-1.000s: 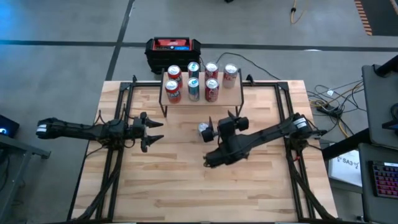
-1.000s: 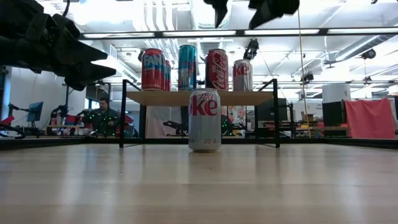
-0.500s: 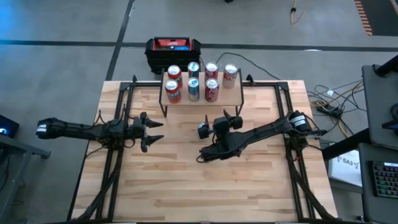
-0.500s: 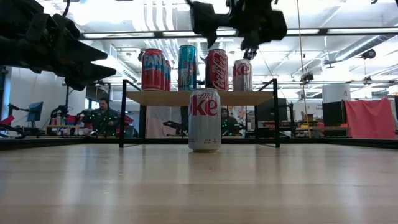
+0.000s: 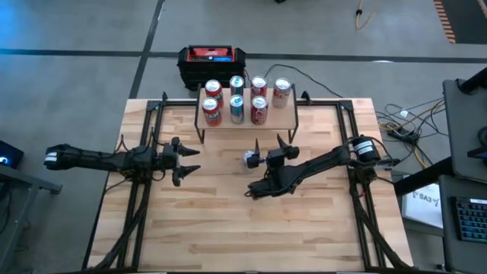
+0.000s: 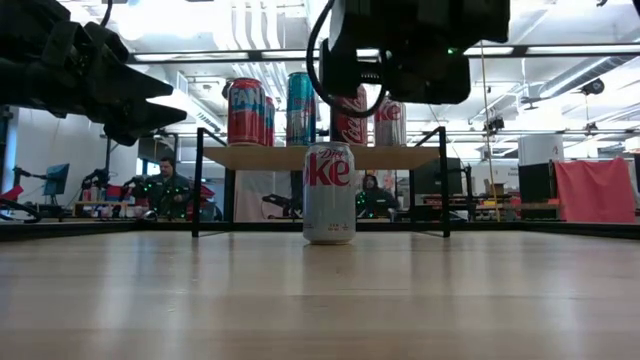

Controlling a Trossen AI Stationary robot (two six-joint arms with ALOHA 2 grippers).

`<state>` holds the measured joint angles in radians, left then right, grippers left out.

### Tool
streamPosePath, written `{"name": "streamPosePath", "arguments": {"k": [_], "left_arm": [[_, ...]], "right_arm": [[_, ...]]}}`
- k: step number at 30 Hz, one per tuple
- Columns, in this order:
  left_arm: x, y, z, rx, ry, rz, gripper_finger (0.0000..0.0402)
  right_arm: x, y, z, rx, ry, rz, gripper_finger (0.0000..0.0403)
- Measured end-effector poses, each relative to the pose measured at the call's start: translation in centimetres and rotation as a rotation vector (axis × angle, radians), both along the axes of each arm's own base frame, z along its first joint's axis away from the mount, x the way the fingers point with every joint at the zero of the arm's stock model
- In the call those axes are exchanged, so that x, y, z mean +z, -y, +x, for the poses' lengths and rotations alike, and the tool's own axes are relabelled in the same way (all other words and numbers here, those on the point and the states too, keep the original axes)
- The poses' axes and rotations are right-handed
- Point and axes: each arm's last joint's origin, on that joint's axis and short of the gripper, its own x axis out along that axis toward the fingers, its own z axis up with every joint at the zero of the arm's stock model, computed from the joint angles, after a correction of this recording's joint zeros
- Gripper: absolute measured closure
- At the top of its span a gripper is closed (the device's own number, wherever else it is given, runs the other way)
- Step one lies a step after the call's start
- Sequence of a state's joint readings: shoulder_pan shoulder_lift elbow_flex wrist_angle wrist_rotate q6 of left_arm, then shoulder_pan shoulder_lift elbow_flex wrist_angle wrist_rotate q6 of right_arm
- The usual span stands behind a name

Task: Place canned beverage on shelf
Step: Put the red and silver soda can on the shelf aligned with the other red and silver soda can

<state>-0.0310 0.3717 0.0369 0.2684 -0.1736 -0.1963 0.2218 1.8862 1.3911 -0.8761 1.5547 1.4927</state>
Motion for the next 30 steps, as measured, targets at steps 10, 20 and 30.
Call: {"name": "streamPosePath", "arguments": {"k": [10,20,30], "left_arm": [[0.0,0.0,0.0,0.000,0.000,0.000,0.0127],[0.0,0.0,0.0,0.000,0.000,0.000,0.0127],[0.0,0.0,0.0,0.000,0.000,0.000,0.0127]], "right_arm": [[-1.0,1.2,0.6,-0.030,-0.041,0.019,0.0030],[-2.6,1.4,1.3,-0.041,-0.006,0.005,0.0030],[0.5,-2.9,-0.3,0.105,-0.024,0.122,0.0030]]}}
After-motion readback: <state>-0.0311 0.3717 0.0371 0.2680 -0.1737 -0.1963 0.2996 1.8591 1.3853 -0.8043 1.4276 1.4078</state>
